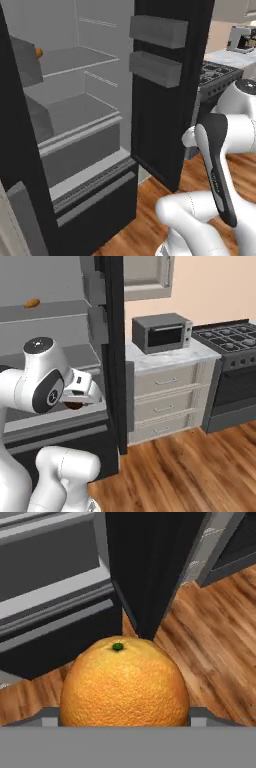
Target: Pick the two oranges from the fridge and place them on the plate next to the blender to make a fruit smoothie.
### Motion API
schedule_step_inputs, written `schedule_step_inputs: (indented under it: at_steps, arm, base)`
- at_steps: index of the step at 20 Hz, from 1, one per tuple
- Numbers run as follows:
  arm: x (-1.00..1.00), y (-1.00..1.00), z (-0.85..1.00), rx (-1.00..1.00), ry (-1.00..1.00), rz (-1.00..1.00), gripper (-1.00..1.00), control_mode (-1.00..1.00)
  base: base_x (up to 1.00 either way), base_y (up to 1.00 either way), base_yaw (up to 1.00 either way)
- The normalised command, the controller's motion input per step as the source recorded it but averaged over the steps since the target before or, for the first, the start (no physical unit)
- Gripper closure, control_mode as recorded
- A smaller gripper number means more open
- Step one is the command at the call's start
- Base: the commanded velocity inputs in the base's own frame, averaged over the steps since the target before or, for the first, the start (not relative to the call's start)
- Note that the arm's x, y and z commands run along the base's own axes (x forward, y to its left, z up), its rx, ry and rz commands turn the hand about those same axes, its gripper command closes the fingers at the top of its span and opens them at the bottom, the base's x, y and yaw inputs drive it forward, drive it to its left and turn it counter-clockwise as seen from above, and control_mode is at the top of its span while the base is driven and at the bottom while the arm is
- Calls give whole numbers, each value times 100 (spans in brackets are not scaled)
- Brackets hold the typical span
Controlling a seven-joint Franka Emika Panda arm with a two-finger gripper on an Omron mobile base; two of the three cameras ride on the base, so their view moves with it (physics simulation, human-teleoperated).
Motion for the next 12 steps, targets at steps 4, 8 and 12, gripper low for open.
schedule_step_inputs:
  at_steps: [4, 8, 12]
  arm:
    - [0, 0, 0, 0, 0, 0, 100, 100]
    - [0, 0, 0, 0, 0, 0, 100, 100]
    - [0, 0, 0, 0, 0, 0, 100, 100]
  base:
    - [-11, -22, -86]
    - [-1, -47, -82]
    - [0, -84, -73]
